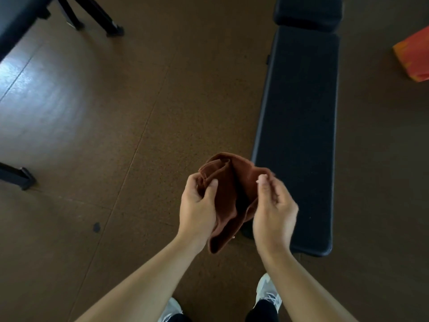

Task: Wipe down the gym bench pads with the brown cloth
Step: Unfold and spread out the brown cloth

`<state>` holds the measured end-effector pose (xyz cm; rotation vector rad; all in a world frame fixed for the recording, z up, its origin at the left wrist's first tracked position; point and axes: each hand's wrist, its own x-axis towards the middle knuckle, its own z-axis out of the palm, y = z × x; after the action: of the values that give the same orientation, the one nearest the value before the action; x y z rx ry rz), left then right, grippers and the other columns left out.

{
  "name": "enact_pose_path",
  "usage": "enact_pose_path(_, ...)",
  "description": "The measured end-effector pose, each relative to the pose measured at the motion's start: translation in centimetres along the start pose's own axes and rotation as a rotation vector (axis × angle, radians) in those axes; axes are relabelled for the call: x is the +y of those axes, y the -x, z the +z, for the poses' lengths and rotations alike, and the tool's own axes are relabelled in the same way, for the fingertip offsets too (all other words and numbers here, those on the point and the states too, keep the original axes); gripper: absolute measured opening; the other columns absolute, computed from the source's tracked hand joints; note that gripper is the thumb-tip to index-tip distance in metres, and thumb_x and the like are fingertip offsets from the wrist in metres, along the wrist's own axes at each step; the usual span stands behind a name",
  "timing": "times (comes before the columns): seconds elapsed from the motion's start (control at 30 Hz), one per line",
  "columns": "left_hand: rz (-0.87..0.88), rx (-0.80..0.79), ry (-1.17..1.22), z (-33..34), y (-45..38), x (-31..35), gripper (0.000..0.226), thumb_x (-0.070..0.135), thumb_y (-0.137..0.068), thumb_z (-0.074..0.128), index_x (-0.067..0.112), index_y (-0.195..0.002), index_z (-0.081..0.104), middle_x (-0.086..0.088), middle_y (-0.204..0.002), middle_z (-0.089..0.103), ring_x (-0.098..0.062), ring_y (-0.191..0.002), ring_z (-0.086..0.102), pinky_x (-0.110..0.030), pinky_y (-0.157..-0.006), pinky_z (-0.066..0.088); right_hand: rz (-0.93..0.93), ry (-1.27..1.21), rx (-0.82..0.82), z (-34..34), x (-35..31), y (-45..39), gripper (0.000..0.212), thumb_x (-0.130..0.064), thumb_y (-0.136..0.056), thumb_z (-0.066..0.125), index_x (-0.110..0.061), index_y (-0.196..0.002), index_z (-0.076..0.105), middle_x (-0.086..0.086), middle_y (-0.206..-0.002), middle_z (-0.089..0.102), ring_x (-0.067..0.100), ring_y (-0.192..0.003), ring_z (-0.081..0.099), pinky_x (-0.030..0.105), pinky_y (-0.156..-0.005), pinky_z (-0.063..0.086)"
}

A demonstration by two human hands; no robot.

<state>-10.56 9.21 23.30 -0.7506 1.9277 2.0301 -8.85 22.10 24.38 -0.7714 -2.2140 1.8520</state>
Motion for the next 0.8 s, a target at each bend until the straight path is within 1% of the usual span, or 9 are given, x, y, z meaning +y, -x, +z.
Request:
enact_pose_path(0.1, -0.053, -0.089, 0.071, 1.3, 1.1, 0.4, 0.02, 0.037, -0.104, 0.053, 0.034, -0.117, 0.069, 0.006, -0.115, 0.075, -0.014, -0.111, 0.07, -0.049, -0.101, 0.054, -0.011, 0.091, -0.259, 0.2, 0.8, 1.3, 0.022, -0.033, -0.103, 0.058, -0.039, -0.121, 0.068, -0.017, -0.111, 0.073, -0.004, -0.106, 0.067, 0.023, -0.085, 0.059)
enact_pose_path(0.2, -0.155, -0.142, 0.224, 2.0, 1.7, 0.9, 0.042, 0.045, -0.108, 0.036, 0.024, -0.124, 0.069, -0.003, -0.116, 0.077, -0.016, -0.111, 0.072, -0.039, -0.096, 0.054, -0.016, 0.161, -0.276, 0.2, 1.4, 1.9, 0.037, -0.038, -0.099, 0.063, -0.043, -0.136, 0.06, -0.025, -0.132, 0.062, -0.004, -0.13, 0.053, 0.033, -0.106, 0.052)
enact_pose_path(0.27, -0.156, -0.179, 0.217, 2.1, 1.8, 1.0, 0.044, 0.041, -0.109, 0.033, 0.022, -0.127, 0.068, -0.004, -0.118, 0.076, -0.016, -0.112, 0.072, -0.03, -0.088, 0.056, -0.01, 0.194, -0.248, 0.2, 1.5, 2.0, 0.046, -0.04, -0.094, 0.07, -0.041, -0.139, 0.059, -0.026, -0.135, 0.06, -0.006, -0.133, 0.048, 0.033, -0.11, 0.049)
enact_pose_path(0.33, -0.126, -0.206, 0.186, 2.3, 2.1, 1.0, 0.038, 0.032, -0.11, 0.037, 0.022, -0.129, 0.068, -0.003, -0.12, 0.075, -0.015, -0.113, 0.07, -0.026, -0.085, 0.056, -0.018, 0.206, -0.203, 0.0, 1.4, 2.1, 0.048, -0.037, -0.092, 0.074, -0.037, -0.139, 0.063, -0.023, -0.135, 0.062, -0.006, -0.131, 0.049, 0.031, -0.108, 0.05)
enact_pose_path(0.43, -0.1, -0.202, 0.183, 2.7, 2.2, 1.2, 0.028, 0.023, -0.107, 0.049, 0.022, -0.128, 0.068, -0.003, -0.121, 0.075, -0.017, -0.116, 0.07, -0.035, -0.095, 0.054, -0.028, 0.132, -0.157, -0.3, 1.4, 1.9, 0.035, -0.036, -0.095, 0.069, -0.039, -0.13, 0.069, -0.021, -0.128, 0.069, -0.004, -0.126, 0.055, 0.031, -0.101, 0.055)
enact_pose_path(0.53, -0.085, -0.152, 0.17, 2.8, 2.2, 1.2, 0.025, 0.024, -0.101, 0.062, 0.022, -0.125, 0.068, 0.0, -0.116, 0.077, -0.015, -0.111, 0.072, -0.04, -0.097, 0.056, 0.013, 0.027, -0.257, -0.8, 1.1, 1.8, 0.028, -0.045, -0.093, 0.063, -0.052, -0.119, 0.068, -0.024, -0.123, 0.069, -0.002, -0.119, 0.062, 0.024, -0.091, 0.057)
enact_pose_path(0.63, -0.089, -0.019, 0.128, 2.4, 1.4, 0.6, 0.015, 0.025, -0.101, 0.063, 0.027, -0.114, 0.071, 0.003, -0.108, 0.078, -0.014, -0.105, 0.073, -0.041, -0.092, 0.057, 0.121, -0.098, -0.307, -1.6, 1.0, 1.5, 0.021, -0.029, -0.102, 0.06, -0.034, -0.116, 0.074, -0.014, -0.104, 0.077, 0.0, -0.096, 0.072, 0.017, -0.073, 0.057)
enact_pose_path(0.7, -0.097, 0.094, 0.08, 1.7, 0.4, 0.1, 0.012, 0.028, -0.102, 0.062, 0.03, -0.109, 0.071, 0.007, -0.104, 0.078, -0.014, -0.104, 0.073, -0.04, -0.093, 0.058, 0.121, -0.093, -0.198, -2.4, 1.1, 0.8, 0.021, -0.028, -0.106, 0.054, -0.024, -0.106, 0.074, -0.012, -0.089, 0.076, 0.003, -0.083, 0.071, 0.018, -0.069, 0.054)
enact_pose_path(0.8, -0.084, 0.181, -0.022, 0.3, -0.9, 0.1, 0.009, 0.033, -0.102, 0.061, 0.035, -0.103, 0.07, 0.008, -0.104, 0.076, -0.013, -0.103, 0.071, -0.043, -0.097, 0.057, 0.15, -0.092, 0.007, -3.7, 1.8, -1.0, 0.025, -0.035, -0.107, 0.05, -0.024, -0.096, 0.071, -0.015, -0.072, 0.066, 0.001, -0.066, 0.059, 0.019, -0.061, 0.048)
